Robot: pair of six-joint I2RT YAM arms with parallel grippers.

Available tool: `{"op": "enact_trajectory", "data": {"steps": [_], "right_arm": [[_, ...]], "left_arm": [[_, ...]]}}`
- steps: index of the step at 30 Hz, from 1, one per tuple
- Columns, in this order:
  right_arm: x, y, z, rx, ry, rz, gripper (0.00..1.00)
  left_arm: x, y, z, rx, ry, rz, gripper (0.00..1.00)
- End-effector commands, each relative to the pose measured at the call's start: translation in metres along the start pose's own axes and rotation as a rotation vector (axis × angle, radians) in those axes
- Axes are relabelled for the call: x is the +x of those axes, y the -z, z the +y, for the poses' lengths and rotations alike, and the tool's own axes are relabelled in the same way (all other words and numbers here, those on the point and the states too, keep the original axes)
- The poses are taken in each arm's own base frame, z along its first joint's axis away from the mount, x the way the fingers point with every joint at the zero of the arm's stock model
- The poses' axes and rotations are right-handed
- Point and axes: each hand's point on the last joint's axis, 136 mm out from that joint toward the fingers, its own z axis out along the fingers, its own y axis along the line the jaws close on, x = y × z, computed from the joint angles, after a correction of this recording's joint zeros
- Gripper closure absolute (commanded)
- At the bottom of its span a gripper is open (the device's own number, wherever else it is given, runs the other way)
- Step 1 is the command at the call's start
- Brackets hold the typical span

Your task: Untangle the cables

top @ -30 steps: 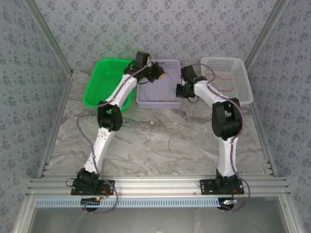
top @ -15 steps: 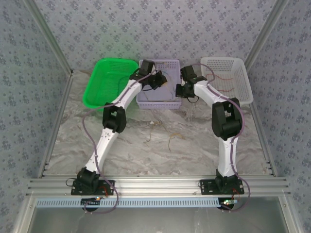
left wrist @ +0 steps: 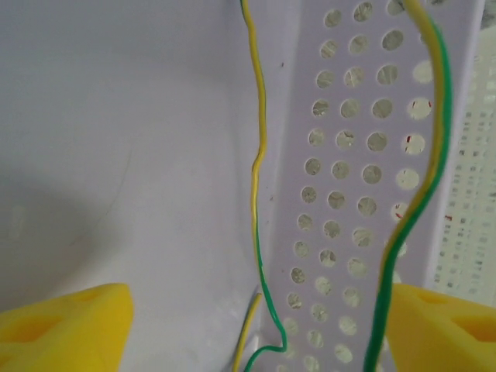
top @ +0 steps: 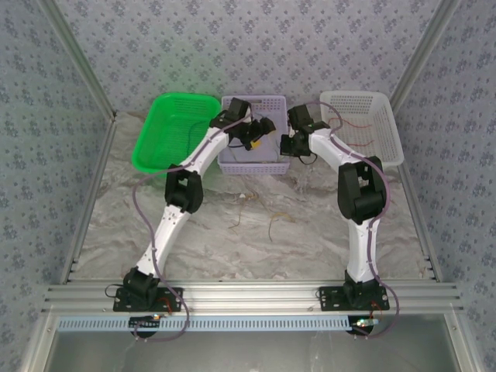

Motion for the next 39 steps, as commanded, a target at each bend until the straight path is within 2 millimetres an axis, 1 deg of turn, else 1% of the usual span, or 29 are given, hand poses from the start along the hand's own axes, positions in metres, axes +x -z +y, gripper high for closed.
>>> {"op": "enact_trajectory", "data": {"steps": [1,7,11,15,18,21,22,23,25,26,27,28,29,30,31,32,33,34,36,37,39], "right_arm": [[-0.002,0.020,-0.001,0.032,0.041,0.006,1.00],[-0.006,0.025,-0.004,0.042,0.040,-0.002,1.00],[-0.012,0.036,-0.002,0.039,0.045,-0.027,0.85],[-0.022,0.056,-0.002,0.050,0.045,-0.073,0.68],[-0.028,0.074,-0.004,0.063,0.044,-0.105,0.61],[-0.033,0.092,-0.006,0.072,0.032,-0.139,0.59],[-0.033,0.098,-0.007,0.072,0.027,-0.148,0.58],[-0.032,0.106,-0.006,0.070,0.023,-0.163,0.58],[-0.025,0.122,-0.008,0.070,0.004,-0.191,0.58],[-0.017,0.130,-0.008,0.066,-0.008,-0.205,0.58],[-0.007,0.138,-0.007,0.058,-0.017,-0.216,0.58],[0.006,0.141,-0.005,0.049,-0.020,-0.214,0.58],[0.018,0.150,-0.001,0.033,-0.030,-0.238,0.58],[0.036,0.153,0.001,0.024,-0.040,-0.234,0.59],[0.053,0.158,0.004,0.013,-0.052,-0.236,0.59],[0.076,0.159,0.007,0.004,-0.054,-0.227,0.59],[0.100,0.159,0.009,0.010,-0.051,-0.215,0.59],[0.118,0.162,0.009,0.016,-0.051,-0.209,0.59],[0.155,0.165,0.015,-0.002,-0.039,-0.188,0.60],[0.172,0.166,0.014,0.004,-0.039,-0.177,0.60],[0.196,0.169,0.013,0.001,-0.026,-0.160,0.59]], "left_arm": [[-0.010,0.067,-0.053,0.025,-0.023,-0.056,0.13],[-0.007,0.106,-0.065,-0.029,-0.029,-0.085,0.11],[-0.010,0.135,-0.077,-0.056,-0.064,-0.141,0.10],[-0.011,0.167,-0.087,-0.106,-0.114,-0.211,0.13],[-0.009,0.191,-0.090,-0.156,-0.154,-0.260,0.14],[-0.002,0.210,-0.089,-0.177,-0.175,-0.291,0.18],[0.002,0.215,-0.087,-0.185,-0.185,-0.300,0.19],[0.007,0.224,-0.086,-0.189,-0.195,-0.321,0.21],[0.022,0.233,-0.074,-0.198,-0.189,-0.331,0.24],[0.032,0.238,-0.065,-0.203,-0.175,-0.327,0.27],[0.046,0.240,-0.048,-0.229,-0.154,-0.307,0.30],[0.059,0.243,-0.038,-0.247,-0.146,-0.297,0.32],[0.074,0.247,-0.024,-0.279,-0.135,-0.286,0.34],[0.093,0.246,-0.006,-0.317,-0.122,-0.261,0.37],[0.106,0.244,0.003,-0.317,-0.119,-0.256,0.38],[0.125,0.243,0.017,-0.330,-0.107,-0.234,0.39],[0.146,0.240,0.035,-0.364,-0.097,-0.207,0.39],[0.165,0.237,0.048,-0.389,-0.105,-0.184,0.39],[0.205,0.230,0.067,-0.452,-0.181,-0.122,0.41],[0.223,0.229,0.076,-0.502,-0.231,-0.095,0.41],[0.254,0.225,0.084,-0.569,-0.351,-0.029,0.39]]}}
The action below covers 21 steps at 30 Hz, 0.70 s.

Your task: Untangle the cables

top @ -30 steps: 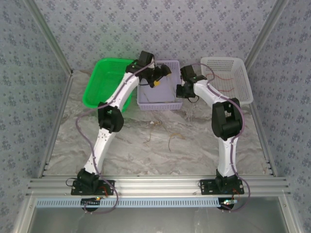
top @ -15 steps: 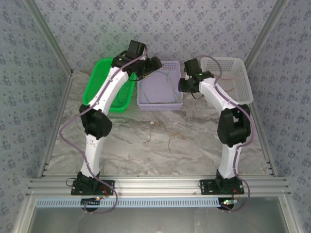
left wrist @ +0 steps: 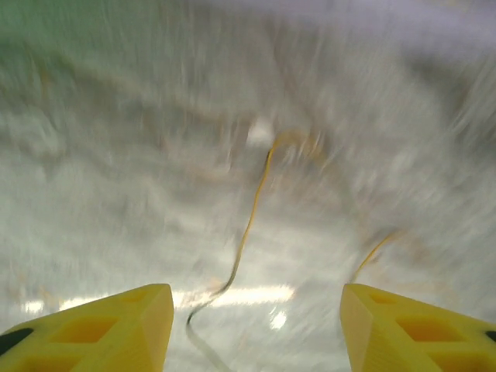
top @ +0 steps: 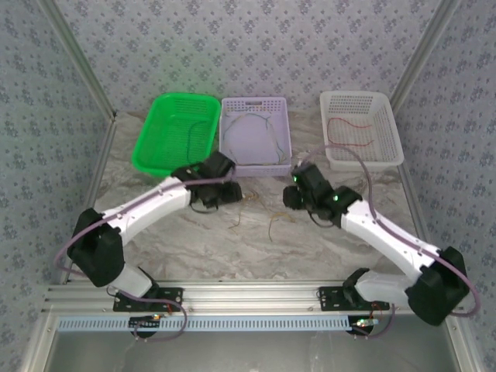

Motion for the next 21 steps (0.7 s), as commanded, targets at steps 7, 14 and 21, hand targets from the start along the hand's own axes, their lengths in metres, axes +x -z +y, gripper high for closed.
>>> {"op": "enact_trajectory", "data": {"steps": [7,14,21], "right_arm": [[0.073,0.008,-0.014,0.085,-0.041,0.068,0.59],[0.090,-0.008,0.003,0.097,-0.012,0.072,0.58],[0.104,-0.040,0.024,0.181,0.087,0.119,0.57]], "left_arm": [[0.073,-0.019,0.017,-0.212,-0.052,0.036,0.22],[0.072,-0.053,-0.003,-0.127,0.069,-0.002,0.21],[0.068,-0.071,-0.008,-0.073,0.146,-0.043,0.49]]}}
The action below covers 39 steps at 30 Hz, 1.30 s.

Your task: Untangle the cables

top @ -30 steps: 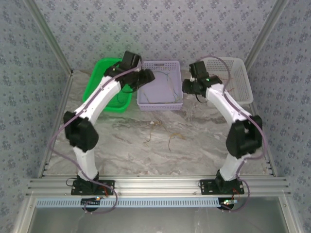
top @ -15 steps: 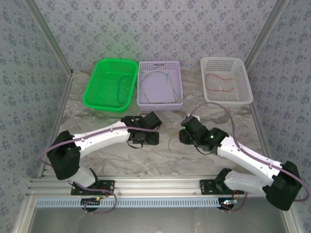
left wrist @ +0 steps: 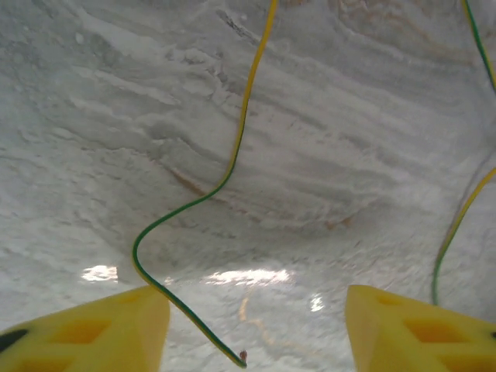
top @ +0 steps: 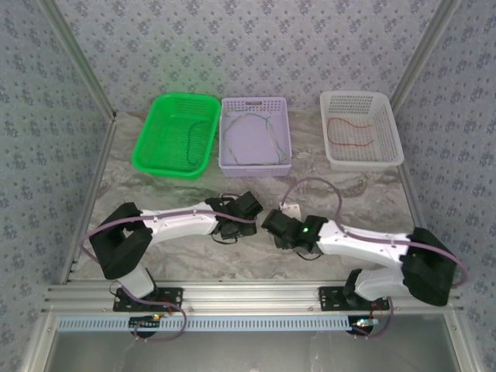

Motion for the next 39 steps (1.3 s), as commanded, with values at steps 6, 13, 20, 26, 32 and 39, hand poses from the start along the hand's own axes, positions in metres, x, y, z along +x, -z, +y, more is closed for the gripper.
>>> {"op": "enact_trajectory", "data": {"steps": [6,13,20,26,32,39], "right_arm": [[-0.016,-0.027,0.034,0.053,0.019,-0.017,0.58],[-0.013,-0.048,0.047,0.060,0.032,0.025,0.59],[-0.018,-0.038,0.055,0.047,0.048,-0.002,0.59],[-0.018,-0.037,0.060,0.021,0.044,0.005,0.60],[-0.012,-0.049,0.063,0.003,0.039,0.054,0.66],[0.002,-0.069,0.049,0.015,0.019,0.137,0.96]], "left_arm": [[-0.009,-0.007,0.013,0.001,0.112,-0.085,0.68],[-0.012,0.002,0.020,0.016,0.121,-0.112,0.83],[-0.012,0.004,0.017,0.041,0.119,-0.106,0.95],[-0.012,0.006,0.017,0.049,0.125,-0.109,1.00],[-0.013,0.009,0.020,0.049,0.128,-0.115,1.00],[-0.025,0.026,0.015,0.068,0.112,-0.148,1.00]]}}
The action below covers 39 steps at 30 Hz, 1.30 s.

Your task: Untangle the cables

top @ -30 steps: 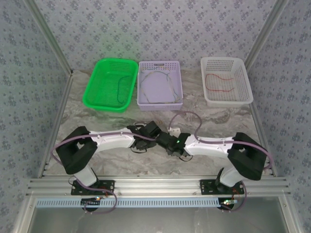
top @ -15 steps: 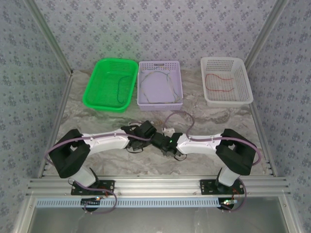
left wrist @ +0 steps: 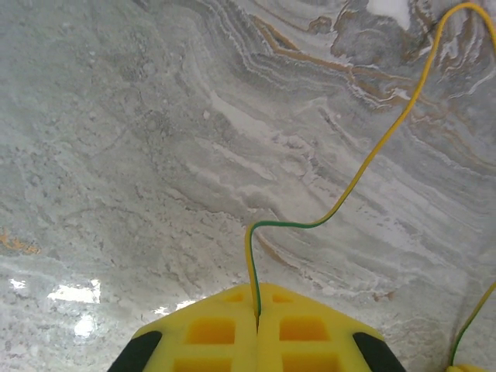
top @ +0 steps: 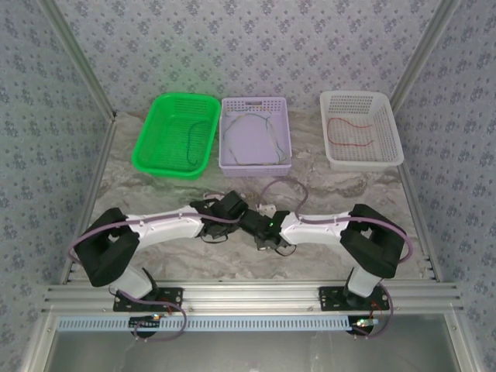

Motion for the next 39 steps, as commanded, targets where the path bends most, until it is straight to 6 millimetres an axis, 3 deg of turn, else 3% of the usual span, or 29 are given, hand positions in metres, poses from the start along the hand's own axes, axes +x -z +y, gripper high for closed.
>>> {"op": "enact_trajectory", "data": {"steps": [1,5,9,13,16,20,25,30,34,39], "right_arm": [[-0.004,-0.016,-0.001,-0.014,-0.038,0.031,1.00],[-0.003,-0.005,-0.021,0.019,-0.013,0.007,1.00],[0.001,0.006,-0.037,-0.015,0.001,0.004,1.00],[0.004,0.020,-0.041,-0.063,0.034,-0.004,1.00],[0.003,0.029,-0.041,-0.101,0.053,-0.031,1.00],[0.000,0.038,-0.041,-0.134,0.071,-0.053,1.00],[-0.008,0.054,-0.042,-0.188,0.087,-0.095,1.00],[-0.034,0.089,-0.032,-0.338,0.055,-0.162,1.00],[-0.063,0.120,-0.028,-0.440,0.035,-0.217,1.00],[-0.115,0.150,-0.030,-0.538,0.003,-0.269,1.00]], "left_arm": [[-0.008,0.028,-0.020,0.058,-0.038,-0.051,1.00],[-0.048,0.079,-0.049,0.184,-0.091,-0.142,1.00],[-0.112,0.157,-0.077,0.316,-0.133,-0.286,1.00],[-0.177,0.219,-0.105,0.475,-0.147,-0.366,1.00],[-0.220,0.249,-0.127,0.593,-0.150,-0.405,1.00],[-0.271,0.272,-0.152,0.738,-0.117,-0.421,1.00],[-0.319,0.297,-0.173,0.809,-0.110,-0.471,1.00],[-0.354,0.299,-0.180,0.802,-0.088,-0.536,1.00],[-0.381,0.273,-0.188,0.803,-0.041,-0.562,1.00],[-0.404,0.214,-0.192,0.751,0.023,-0.559,1.00]]}}
